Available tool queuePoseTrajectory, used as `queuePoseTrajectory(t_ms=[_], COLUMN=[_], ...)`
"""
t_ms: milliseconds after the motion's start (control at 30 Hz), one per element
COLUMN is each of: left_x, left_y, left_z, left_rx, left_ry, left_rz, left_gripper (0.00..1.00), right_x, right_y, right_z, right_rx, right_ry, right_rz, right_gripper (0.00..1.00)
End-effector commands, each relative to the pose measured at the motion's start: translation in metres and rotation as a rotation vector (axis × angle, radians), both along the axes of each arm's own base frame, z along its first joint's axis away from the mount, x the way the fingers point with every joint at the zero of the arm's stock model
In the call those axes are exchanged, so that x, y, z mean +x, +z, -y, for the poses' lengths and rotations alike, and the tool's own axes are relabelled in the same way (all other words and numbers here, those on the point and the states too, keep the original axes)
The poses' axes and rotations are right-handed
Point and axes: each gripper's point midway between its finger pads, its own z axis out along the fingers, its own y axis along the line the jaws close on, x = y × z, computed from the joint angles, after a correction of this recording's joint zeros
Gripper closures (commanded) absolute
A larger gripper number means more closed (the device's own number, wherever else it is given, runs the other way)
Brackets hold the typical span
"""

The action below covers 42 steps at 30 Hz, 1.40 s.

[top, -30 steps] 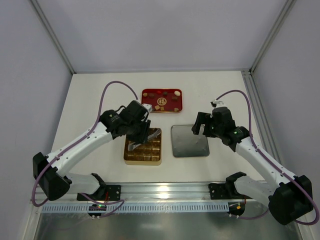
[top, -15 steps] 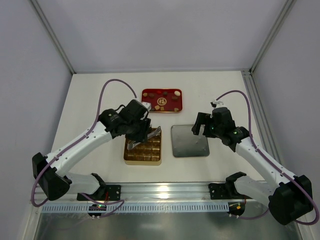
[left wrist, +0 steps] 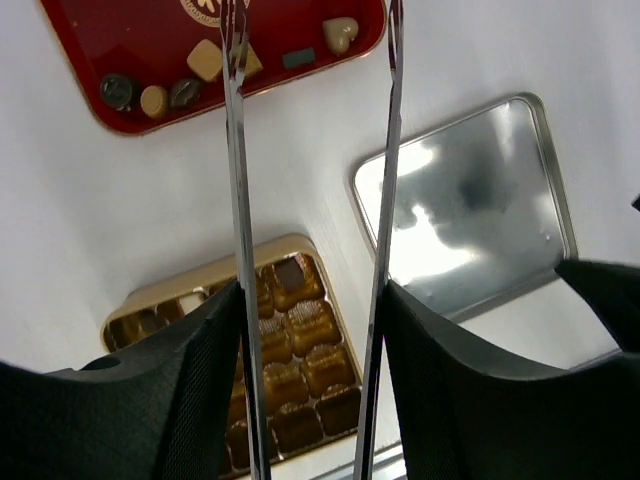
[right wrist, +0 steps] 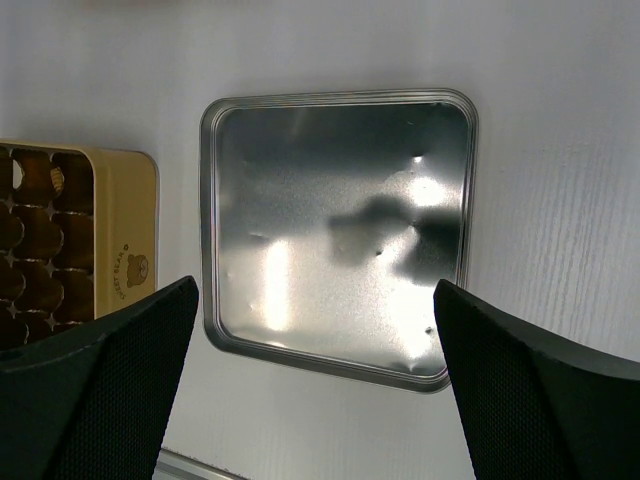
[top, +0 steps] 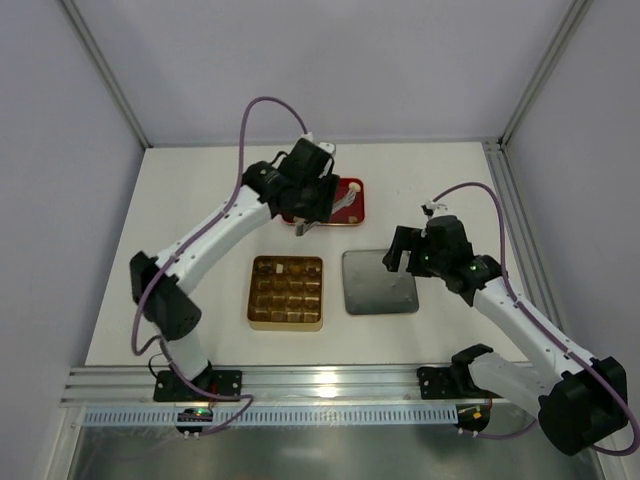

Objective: Pack the chocolate

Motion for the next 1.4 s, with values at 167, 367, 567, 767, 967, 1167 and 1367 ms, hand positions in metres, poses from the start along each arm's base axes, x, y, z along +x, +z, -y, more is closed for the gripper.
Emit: queuePoseTrajectory(t_ms=[167, 367, 567, 767, 967, 1167, 1367], left_x=[0.082, 0.098, 0.103, 0.110, 0.119, 0.121, 0.117], left_y=[-0.031, -0.056, -0.070, -0.086, -0.097, -0.106, -0.104], left_z=[0.050, 0.058, 0.059, 0.060, 0.066, 0.069, 0.067], left_rx=[0.039, 0.064, 0.083, 0.098, 0.085, 0.079, 0.082], left_ry=[-0.016, 0.001, 0.014, 0.044, 0.070, 0.085, 0.089], left_rz=[0.047, 0.033, 0.027, 0.019, 0.024, 0.010, 0.000], left_gripper=[0.44, 0.44, 0.44, 0.50, 0.51, 0.55, 0.57], right_x=[0.001, -0.002, -0.004, -0.004, -0.006, -0.005, -0.005], right_y=[0.037, 0.039, 0.034, 0.032, 0.032, 0.031, 0.031], right_z=[0.004, 0.006, 0.006, 0.007, 0.008, 0.015, 0.016], right_rx=[0.006, 0.001, -0.004, -0.004, -0.006, -0.033, -0.036], right_ry=[0.004, 0.008, 0.011, 0.009, 0.011, -0.015, -0.016], right_rz=[0.084, 0.089, 0.081, 0.078, 0.080, 0.089, 0.090], right_gripper=[0.00, 0.00, 0.00, 0.00, 0.00, 0.00, 0.00])
